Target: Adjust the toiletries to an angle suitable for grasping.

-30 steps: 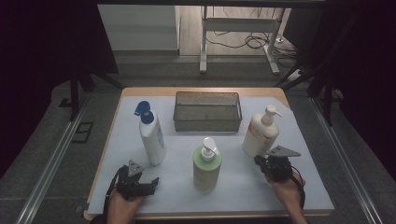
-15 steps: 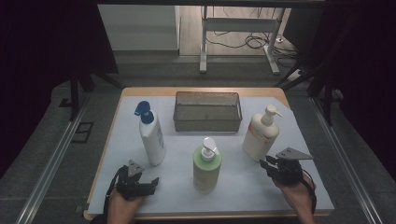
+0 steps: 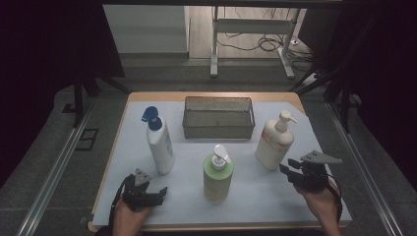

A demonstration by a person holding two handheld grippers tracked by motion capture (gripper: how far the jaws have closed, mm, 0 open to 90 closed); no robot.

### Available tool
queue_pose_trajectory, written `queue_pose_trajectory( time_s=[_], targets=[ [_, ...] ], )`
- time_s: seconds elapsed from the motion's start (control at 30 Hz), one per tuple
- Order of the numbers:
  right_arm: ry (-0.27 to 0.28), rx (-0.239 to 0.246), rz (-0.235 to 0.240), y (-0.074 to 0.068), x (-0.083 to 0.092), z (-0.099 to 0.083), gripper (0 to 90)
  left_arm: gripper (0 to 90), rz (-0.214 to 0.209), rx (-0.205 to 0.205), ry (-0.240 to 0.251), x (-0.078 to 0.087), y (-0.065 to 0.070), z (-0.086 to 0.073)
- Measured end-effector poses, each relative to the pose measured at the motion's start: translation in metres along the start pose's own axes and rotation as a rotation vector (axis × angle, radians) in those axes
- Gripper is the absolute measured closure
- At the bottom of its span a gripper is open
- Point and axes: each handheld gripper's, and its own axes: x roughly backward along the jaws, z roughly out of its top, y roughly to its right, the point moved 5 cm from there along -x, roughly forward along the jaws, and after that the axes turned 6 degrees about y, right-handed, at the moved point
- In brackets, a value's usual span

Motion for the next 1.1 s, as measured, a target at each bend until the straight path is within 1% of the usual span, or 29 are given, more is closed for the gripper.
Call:
queue_pose_trajectory(
  time_s=[0.07,0.17,0.3,0.4,0.5,0.73,0.8,1.1],
  targets=[
    [0.002,-0.005,0.003,0.001,0.001,0.003,53.5,12.3,0.000,0.000,0.000,0.000,0.000,0.000],
    [-0.014,-0.016,0.012,0.004,0.001,0.007,50.1,12.3,0.000,0.000,0.000,0.000,0.000,0.000],
    [0.003,-0.033,0.011,0.007,0.002,0.016,45.7,12.3,0.000,0.000,0.001,0.000,0.000,0.000],
    [0.011,-0.033,0.010,0.007,0.002,0.021,43.5,12.3,0.000,0.001,0.001,0.000,0.000,0.000],
    [0.014,-0.021,0.003,0.008,0.000,0.026,41.3,12.3,0.000,0.001,0.001,0.000,0.000,0.000],
    [0.025,-0.019,0.004,0.008,-0.008,0.037,37.6,12.3,0.000,0.001,0.001,0.000,0.000,0.000],
    [0.026,-0.010,-0.003,0.008,-0.011,0.040,36.0,12.3,-0.001,0.001,0.001,0.000,0.000,0.000],
    [0.039,0.004,-0.013,0.009,-0.023,0.051,33.1,12.3,-0.001,-0.003,0.000,0.000,0.000,0.000]
  ],
)
